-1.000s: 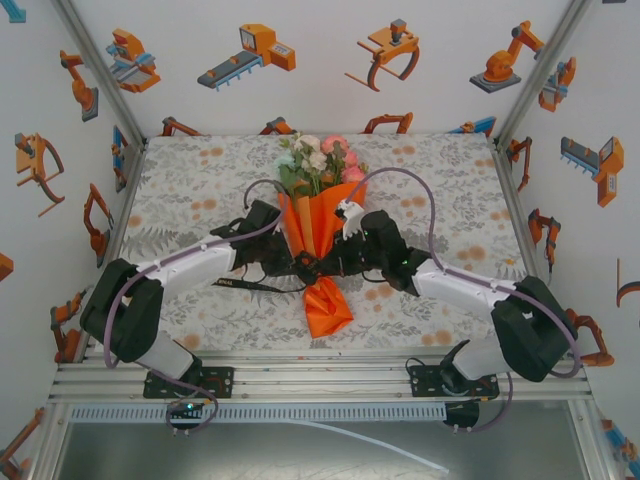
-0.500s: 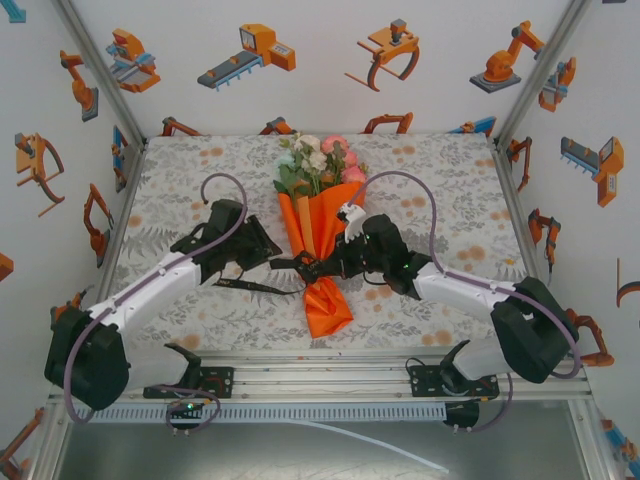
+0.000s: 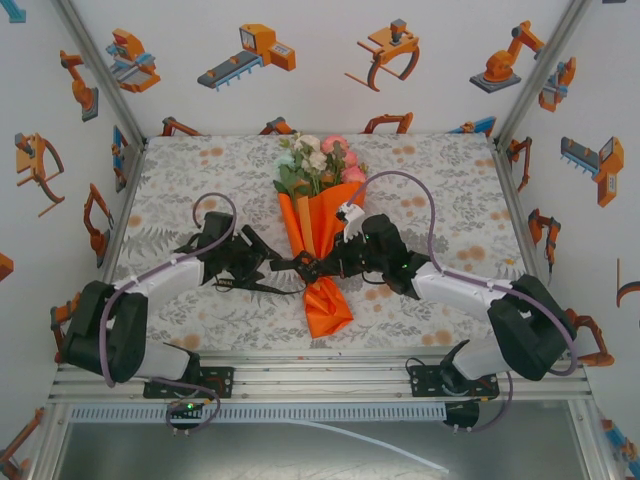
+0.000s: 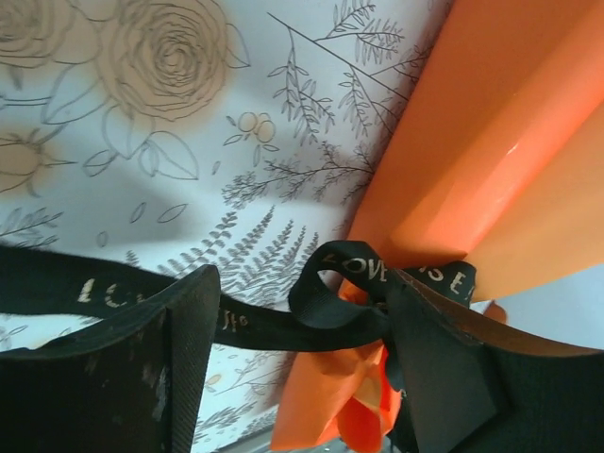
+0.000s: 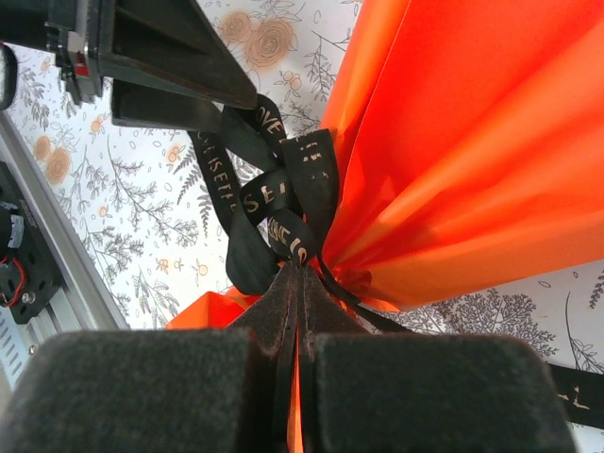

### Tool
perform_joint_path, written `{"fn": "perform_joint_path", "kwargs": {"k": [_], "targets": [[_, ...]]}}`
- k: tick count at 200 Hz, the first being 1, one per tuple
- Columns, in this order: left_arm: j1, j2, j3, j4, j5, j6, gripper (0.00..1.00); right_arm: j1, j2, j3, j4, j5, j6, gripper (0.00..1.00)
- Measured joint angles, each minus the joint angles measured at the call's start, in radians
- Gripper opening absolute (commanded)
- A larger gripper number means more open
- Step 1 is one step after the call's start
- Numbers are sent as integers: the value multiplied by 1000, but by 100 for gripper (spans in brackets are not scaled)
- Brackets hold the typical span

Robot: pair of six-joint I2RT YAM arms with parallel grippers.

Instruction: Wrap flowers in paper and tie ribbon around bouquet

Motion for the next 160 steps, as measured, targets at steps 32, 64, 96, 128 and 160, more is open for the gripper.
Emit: {"fn": "perform_joint_path", "kwargs": {"k": [32, 64, 96, 128, 160], "targets": [[0, 42, -31, 97, 56, -68, 41, 0, 0, 0, 0, -2, 0, 0], [2, 43, -39, 110, 59, -90, 17, 0, 0, 1, -6, 3, 12, 0], [20, 33, -39, 88, 53, -90, 7, -8, -21, 2, -27, 38, 31, 0], [45, 22, -42, 85, 51, -92, 2, -24, -91, -8, -26, 86, 47, 0], [51, 13, -47, 77, 51, -92, 0, -42, -140, -32, -42, 146, 75, 0]]}}
